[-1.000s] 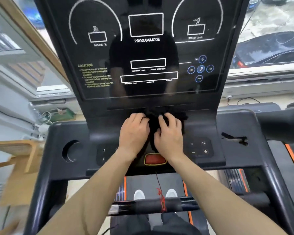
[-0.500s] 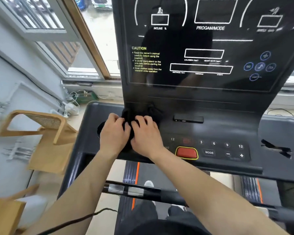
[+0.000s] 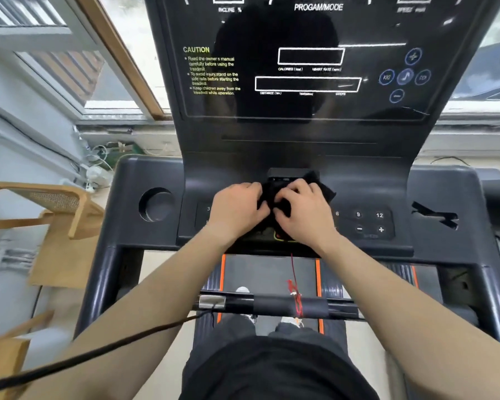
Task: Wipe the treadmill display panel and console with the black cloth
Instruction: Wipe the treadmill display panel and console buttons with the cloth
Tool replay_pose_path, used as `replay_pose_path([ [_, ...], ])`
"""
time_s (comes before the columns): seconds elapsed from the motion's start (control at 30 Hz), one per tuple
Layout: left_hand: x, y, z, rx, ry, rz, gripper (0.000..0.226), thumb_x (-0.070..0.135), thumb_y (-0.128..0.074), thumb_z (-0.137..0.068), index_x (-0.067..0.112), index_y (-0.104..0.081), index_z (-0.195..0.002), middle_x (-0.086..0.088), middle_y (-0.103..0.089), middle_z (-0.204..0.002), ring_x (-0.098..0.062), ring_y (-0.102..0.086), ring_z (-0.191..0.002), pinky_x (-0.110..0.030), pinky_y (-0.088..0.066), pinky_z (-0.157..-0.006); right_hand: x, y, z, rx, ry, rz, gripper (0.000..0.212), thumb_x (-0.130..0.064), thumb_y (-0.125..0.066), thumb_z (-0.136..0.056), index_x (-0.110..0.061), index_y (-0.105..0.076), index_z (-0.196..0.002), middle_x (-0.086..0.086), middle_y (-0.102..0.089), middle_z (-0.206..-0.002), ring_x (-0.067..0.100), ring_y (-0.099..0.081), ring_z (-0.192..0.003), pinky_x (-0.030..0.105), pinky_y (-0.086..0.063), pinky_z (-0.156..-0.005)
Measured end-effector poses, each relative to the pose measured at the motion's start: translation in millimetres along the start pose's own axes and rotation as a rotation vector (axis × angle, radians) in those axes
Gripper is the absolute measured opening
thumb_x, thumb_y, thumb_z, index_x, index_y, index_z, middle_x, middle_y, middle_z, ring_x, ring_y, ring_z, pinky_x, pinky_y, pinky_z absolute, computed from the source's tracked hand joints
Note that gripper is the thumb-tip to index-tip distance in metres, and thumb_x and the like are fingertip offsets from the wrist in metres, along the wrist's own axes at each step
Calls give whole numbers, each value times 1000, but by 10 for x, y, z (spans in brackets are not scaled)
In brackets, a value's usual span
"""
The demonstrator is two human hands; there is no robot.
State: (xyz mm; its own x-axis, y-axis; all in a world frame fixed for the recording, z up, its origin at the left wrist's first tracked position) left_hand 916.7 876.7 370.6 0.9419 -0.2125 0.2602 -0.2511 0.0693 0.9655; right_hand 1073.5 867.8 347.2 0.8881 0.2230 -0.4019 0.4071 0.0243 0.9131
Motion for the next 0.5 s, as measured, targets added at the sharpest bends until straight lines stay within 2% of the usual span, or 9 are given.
replay_pose_path([
  [0.1, -298, 90, 248, -29, 138, -43, 27, 40, -58, -87, 18, -46, -77, -5, -67, -78, -31, -63, -74, -33, -38, -58, -409, -178, -94, -71, 130, -18, 23, -29, -70, -81, -18, -69, -102, 5, -59, -111, 31, -52, -99, 44, -53, -81],
  [0.2, -644, 127, 679, -10, 240, -73, 29, 39, -61, -84, 17, -47, -73, -4, -65, -71, -31, -62, -68, -31, -33, -56, -858, -344, 95, -74, 283, -5, 23, -27, -69, -79, -15, -66, -98, 9, -59, -105, 32, -54, -91, 40, -55, -70],
  [0.27, -720, 82, 948, -8, 206, -65, 29, 35, -65, -80, 17, -44, -70, -2, -62, -65, -30, -61, -62, -30, -31, -52, -1009, -411, 329, -52, 373, 9, 19, -24, -68, -78, -13, -64, -93, 10, -59, -96, 31, -53, -82, 38, -51, -64],
  [0.37, -684, 21, 1063, 16, 137, -65, 30, 28, -67, -80, 18, -40, -71, -2, -59, -64, -30, -60, -60, -31, -35, -47, -967, -438, 391, -70, 512, 28, 12, -24, -67, -83, -13, -63, -89, 8, -57, -90, 30, -51, -79, 40, -51, -65],
  [0.5, -677, 74, 670, 136, 184, -21, 18, 30, -62, -92, 12, -60, -91, -6, -63, -84, -30, -62, -78, -41, -50, -58, -686, -315, -75, -84, 395, 34, 21, -32, -68, -89, -16, -64, -102, 8, -56, -101, 30, -52, -92, 43, -54, -68],
])
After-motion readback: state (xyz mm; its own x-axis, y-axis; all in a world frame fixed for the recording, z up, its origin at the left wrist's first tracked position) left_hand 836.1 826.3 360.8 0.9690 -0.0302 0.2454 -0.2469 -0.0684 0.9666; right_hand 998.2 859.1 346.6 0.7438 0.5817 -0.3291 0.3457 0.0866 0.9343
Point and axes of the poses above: each hand's wrist, its own z-axis away from the middle knuckle, its own y-axis out of the back of the hand, x = y × z, the point moved 4 cm from there along -z, towards the middle knuckle
